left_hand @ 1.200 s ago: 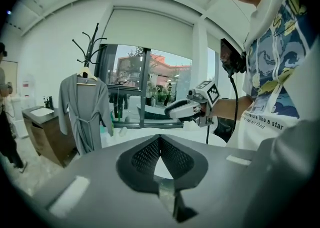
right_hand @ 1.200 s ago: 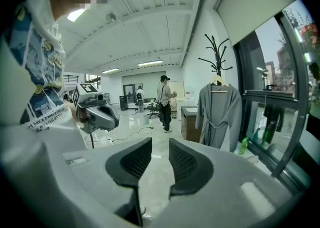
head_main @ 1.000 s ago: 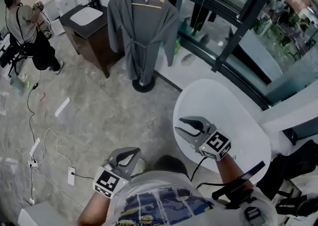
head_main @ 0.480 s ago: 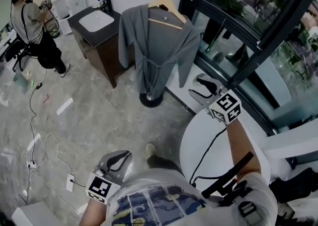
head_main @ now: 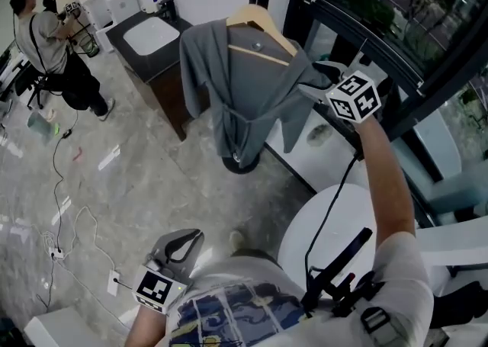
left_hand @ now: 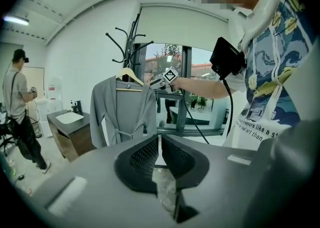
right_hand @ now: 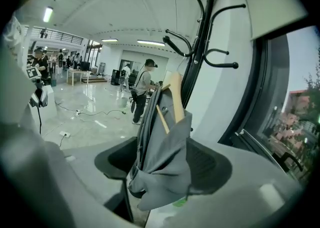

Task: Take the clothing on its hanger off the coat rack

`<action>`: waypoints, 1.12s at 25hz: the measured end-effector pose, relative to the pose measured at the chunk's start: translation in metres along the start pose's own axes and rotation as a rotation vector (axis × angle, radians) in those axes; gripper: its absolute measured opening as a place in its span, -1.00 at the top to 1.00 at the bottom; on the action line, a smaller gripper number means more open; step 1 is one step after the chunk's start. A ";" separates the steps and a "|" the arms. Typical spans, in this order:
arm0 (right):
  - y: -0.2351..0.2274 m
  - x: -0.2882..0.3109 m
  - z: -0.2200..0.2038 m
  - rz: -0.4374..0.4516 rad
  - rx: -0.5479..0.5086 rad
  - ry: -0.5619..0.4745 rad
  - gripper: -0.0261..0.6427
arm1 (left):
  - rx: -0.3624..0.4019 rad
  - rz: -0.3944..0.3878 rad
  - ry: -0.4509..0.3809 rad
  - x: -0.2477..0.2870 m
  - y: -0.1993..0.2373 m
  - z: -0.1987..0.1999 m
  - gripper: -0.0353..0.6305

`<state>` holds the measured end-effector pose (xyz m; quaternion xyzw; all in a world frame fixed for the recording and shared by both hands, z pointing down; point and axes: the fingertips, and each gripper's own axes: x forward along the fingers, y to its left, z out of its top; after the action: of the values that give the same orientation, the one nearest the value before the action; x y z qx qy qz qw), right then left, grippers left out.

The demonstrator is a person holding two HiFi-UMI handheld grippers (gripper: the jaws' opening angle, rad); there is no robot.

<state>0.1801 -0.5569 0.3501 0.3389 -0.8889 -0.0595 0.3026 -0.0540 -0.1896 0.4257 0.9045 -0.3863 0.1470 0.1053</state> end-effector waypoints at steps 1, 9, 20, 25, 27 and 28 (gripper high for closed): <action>-0.009 0.008 0.003 0.018 0.008 0.004 0.03 | 0.002 0.000 0.003 0.006 0.002 0.002 0.82; -0.029 0.070 0.020 0.264 0.086 0.032 0.00 | -0.016 0.020 0.011 0.035 0.017 0.010 0.83; -0.016 0.085 0.033 0.306 0.098 0.026 0.90 | -0.051 0.089 0.007 0.014 0.028 -0.004 0.86; -0.017 0.073 0.035 0.237 0.098 0.040 0.90 | -0.046 0.091 0.005 -0.001 0.030 -0.008 0.86; -0.017 0.069 0.036 0.223 0.099 0.047 0.90 | -0.046 0.093 -0.003 -0.006 0.031 -0.012 0.86; -0.016 0.066 0.038 0.218 0.099 0.047 0.91 | -0.045 0.091 -0.005 -0.008 0.031 -0.012 0.86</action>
<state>0.1284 -0.6147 0.3476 0.2560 -0.9150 0.0255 0.3108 -0.0841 -0.2011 0.4368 0.8837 -0.4305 0.1408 0.1179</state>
